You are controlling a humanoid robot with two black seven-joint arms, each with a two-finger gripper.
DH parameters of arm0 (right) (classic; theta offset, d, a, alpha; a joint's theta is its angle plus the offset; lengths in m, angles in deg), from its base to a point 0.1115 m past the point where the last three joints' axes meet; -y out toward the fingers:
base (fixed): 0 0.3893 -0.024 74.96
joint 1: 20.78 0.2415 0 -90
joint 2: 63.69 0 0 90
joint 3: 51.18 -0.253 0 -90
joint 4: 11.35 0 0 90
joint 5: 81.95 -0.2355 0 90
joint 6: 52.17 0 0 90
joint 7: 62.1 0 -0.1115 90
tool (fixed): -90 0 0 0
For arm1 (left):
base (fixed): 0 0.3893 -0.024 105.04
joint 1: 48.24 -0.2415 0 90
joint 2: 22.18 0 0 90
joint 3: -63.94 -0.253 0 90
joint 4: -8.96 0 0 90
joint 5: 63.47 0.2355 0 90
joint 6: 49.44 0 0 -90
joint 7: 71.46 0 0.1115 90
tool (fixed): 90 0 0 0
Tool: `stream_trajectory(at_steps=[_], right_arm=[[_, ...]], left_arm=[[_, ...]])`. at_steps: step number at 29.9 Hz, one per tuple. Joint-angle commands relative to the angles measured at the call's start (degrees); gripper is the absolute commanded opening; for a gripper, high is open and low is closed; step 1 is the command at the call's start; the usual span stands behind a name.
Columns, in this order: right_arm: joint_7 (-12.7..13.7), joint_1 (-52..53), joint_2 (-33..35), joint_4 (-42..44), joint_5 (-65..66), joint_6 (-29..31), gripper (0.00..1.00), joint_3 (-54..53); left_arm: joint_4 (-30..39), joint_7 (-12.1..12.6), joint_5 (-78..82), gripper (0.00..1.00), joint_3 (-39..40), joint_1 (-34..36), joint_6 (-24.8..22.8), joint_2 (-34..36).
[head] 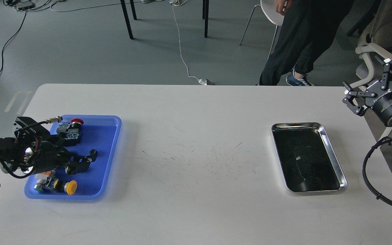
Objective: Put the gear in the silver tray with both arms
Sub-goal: 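Lower the left gripper into the blue tray and grasp a black gear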
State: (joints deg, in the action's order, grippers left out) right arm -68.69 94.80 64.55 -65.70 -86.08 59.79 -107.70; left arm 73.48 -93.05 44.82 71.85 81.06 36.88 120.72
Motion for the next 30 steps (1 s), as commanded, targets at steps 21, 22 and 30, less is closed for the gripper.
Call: stream_trajectory(at_steps=[21,22,30], right_arm=[[-0.1,-0.1,0.1,-0.1,0.0,-0.1,0.99,0.0],[-0.1,-0.1,0.1,-0.1,0.0,-0.1,0.99,0.0],[0.0,-0.2,0.1,-0.3,0.0,-0.2,0.99,0.1]], left_arm=[[-13.4,-3.5,0.1,0.84,-2.1,-0.1,2.2,-8.5],[-14.1,-3.6,0.1,0.82,-2.1,-0.1,2.3,-8.7],[-14.9,-3.9,0.9,0.69,-2.1,-0.1,2.7,-9.1]])
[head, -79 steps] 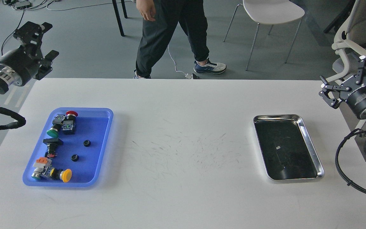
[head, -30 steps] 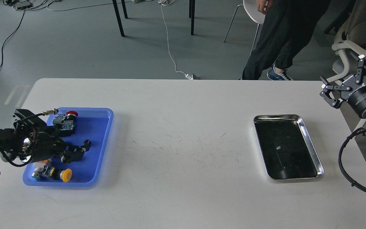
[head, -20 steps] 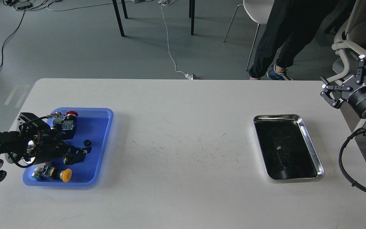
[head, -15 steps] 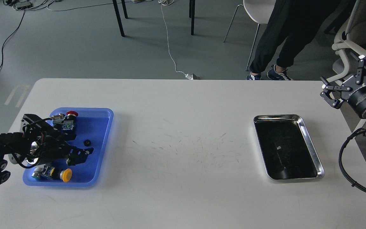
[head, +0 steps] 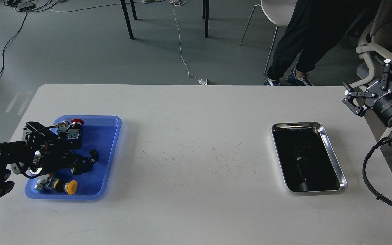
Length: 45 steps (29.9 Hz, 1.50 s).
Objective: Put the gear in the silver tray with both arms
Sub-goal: 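Lower the left gripper into the blue tray and grasp a black gear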
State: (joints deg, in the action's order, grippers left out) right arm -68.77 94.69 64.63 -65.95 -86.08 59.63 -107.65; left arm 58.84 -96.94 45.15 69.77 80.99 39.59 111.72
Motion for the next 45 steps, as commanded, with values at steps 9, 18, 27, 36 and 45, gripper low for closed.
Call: stream_trajectory(at_steps=[9,18,27,36,45], right_arm=[[0.1,-0.1,0.0,-0.2,0.0,0.0,0.99,0.0],[0.1,-0.1,0.0,-0.2,0.0,0.0,0.99,0.0],[0.0,0.0,0.0,-0.2,0.0,-0.1,0.99,0.0],[0.1,0.1,0.0,-0.2,0.0,-0.1,0.99,0.0],[0.1,0.3,0.0,-0.3,0.0,-0.1,0.99,0.1]], left_arm=[[-0.3,-0.1,2.4,0.5,0.0,0.1,0.0,-0.2],[-0.4,-0.5,2.5,0.3,0.0,0.0,-0.1,-0.1],[-0.4,-1.8,2.5,0.24,0.0,0.1,-0.2,0.0],[-0.2,-2.5,2.2,0.14,0.2,1.1,-0.1,0.6],[3.4,-2.5,1.8,0.13,0.3,8.8,-0.6,2.8]])
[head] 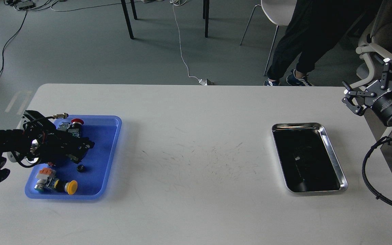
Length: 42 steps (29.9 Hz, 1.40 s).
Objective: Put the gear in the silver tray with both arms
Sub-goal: 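Lower the left gripper into the blue tray and grasp a black gear, then carry the gear with the left gripper toward the silver tray, release it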
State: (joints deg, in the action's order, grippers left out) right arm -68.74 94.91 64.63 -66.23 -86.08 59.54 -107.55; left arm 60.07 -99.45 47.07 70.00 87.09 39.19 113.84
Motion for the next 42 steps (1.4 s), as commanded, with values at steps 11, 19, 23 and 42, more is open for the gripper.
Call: stream_trajectory(at_steps=[11,19,23,42], right_arm=[[0.0,0.1,0.2,0.0,0.0,0.0,0.99,0.1],[0.0,0.1,0.8,1.1,1.1,0.1,0.99,0.5],[0.0,0.3,1.0,2.3,2.7,0.2,0.99,1.3],[-0.7,0.6,1.5,15.4,1.8,5.5,0.99,0.2]], left_arm=[[21.8,6.1,-6.4,0.13,0.8,11.9,-6.1,-0.9],[23.2,14.5,-6.5,0.13,0.6,13.1,-6.9,-19.6],[17.6,15.8,-6.0,0.13,-0.1,12.3,-6.8,-28.9],[-12.2,11.6,-2.8,0.13,-0.9,4.2,-0.2,-46.0]])
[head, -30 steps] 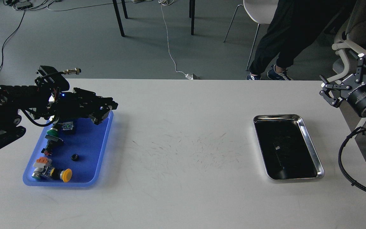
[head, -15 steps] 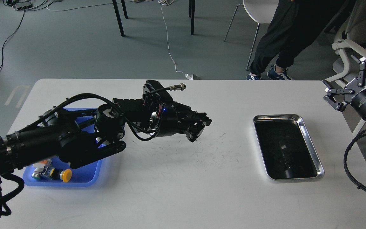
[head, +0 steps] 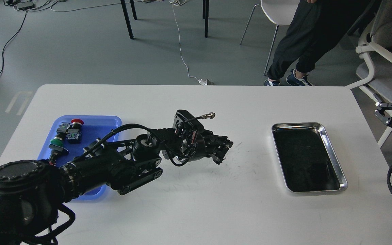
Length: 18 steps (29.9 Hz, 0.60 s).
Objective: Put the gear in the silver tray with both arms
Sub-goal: 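Carry the gear with the left gripper toward the silver tray, release it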
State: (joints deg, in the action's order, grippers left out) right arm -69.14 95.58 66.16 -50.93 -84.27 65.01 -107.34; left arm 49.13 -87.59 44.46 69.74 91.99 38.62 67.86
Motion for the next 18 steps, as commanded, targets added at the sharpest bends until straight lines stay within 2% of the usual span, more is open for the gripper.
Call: stream_trajectory(at_steps=[1,8,18], right_arm=[[-0.3,-0.1,0.0,0.1,0.0,0.1,0.99,0.0],[-0.3,-0.1,-0.4,-0.1,0.0,0.0,0.99,0.0],[-0.3,-0.1,-0.6,-0.5,0.0,0.0,0.99,0.1]], left_arm=[[-1.2,-0.3,-0.4,0.13,-1.3,-1.2,0.4,0.0],[-0.2,-0.7,-0.9,0.14,-2.1,-3.6,5.1,0.0],[8.0,0.2,-0.5,0.14,-2.2,-6.2,6.5,0.0]])
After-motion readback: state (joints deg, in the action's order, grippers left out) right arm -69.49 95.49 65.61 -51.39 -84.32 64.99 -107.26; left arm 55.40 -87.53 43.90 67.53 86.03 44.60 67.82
